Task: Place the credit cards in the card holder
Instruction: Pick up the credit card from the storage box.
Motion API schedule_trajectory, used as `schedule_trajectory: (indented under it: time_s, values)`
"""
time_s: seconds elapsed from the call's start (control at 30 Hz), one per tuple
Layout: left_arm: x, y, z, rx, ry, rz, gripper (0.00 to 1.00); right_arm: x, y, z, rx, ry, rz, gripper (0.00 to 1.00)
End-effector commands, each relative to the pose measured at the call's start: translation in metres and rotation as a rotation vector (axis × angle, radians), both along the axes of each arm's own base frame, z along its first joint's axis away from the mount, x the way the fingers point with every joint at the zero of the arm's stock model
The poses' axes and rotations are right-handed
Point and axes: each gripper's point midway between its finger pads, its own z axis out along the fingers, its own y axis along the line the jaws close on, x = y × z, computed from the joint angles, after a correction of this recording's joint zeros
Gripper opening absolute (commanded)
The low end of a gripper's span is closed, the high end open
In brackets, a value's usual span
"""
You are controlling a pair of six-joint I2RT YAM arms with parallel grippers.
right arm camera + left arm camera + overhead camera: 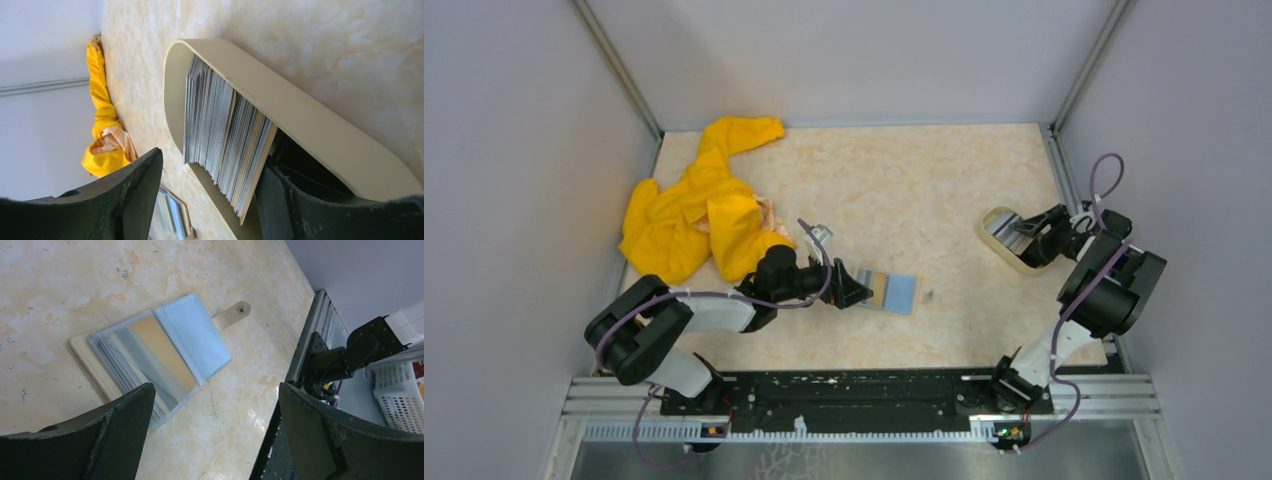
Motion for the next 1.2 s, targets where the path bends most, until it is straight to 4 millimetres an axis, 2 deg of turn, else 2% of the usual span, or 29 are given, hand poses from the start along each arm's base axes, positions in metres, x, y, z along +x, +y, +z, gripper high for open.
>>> schedule_trajectory:
  time_s: [0.0, 0.43, 0.6, 0.7, 0.8, 1.17]
  values:
    - [0.000, -0.001, 0.012, -0.032, -0.038, -0.015, 0.99, 0.005, -0.014, 0.032, -0.022, -0.103, -0.010, 0.64]
    - [-0.001, 0.000, 0.010, -0.029, -0.032, -0.014, 0.99, -0.012, -0.030, 0.037, -0.017, -0.102, -0.044, 0.59]
    - [-0.001, 0.000, 0.010, -0.028, -0.036, -0.017, 0.99, -0.018, -0.036, 0.029, -0.033, -0.068, -0.055, 0.50]
    - [-0.001, 0.000, 0.011, -0.030, -0.037, -0.017, 0.99, -0.021, -0.039, 0.024, -0.045, -0.045, -0.062, 0.40]
    - [-0.001, 0.000, 0.011, -0.029, -0.037, -0.016, 0.99, -0.023, -0.043, 0.019, -0.060, -0.020, -0.074, 0.33]
    - [-0.001, -0.001, 0.011, -0.030, -0.040, -0.019, 0.99, -0.033, -0.053, 0.012, -0.097, 0.032, -0.096, 0.25]
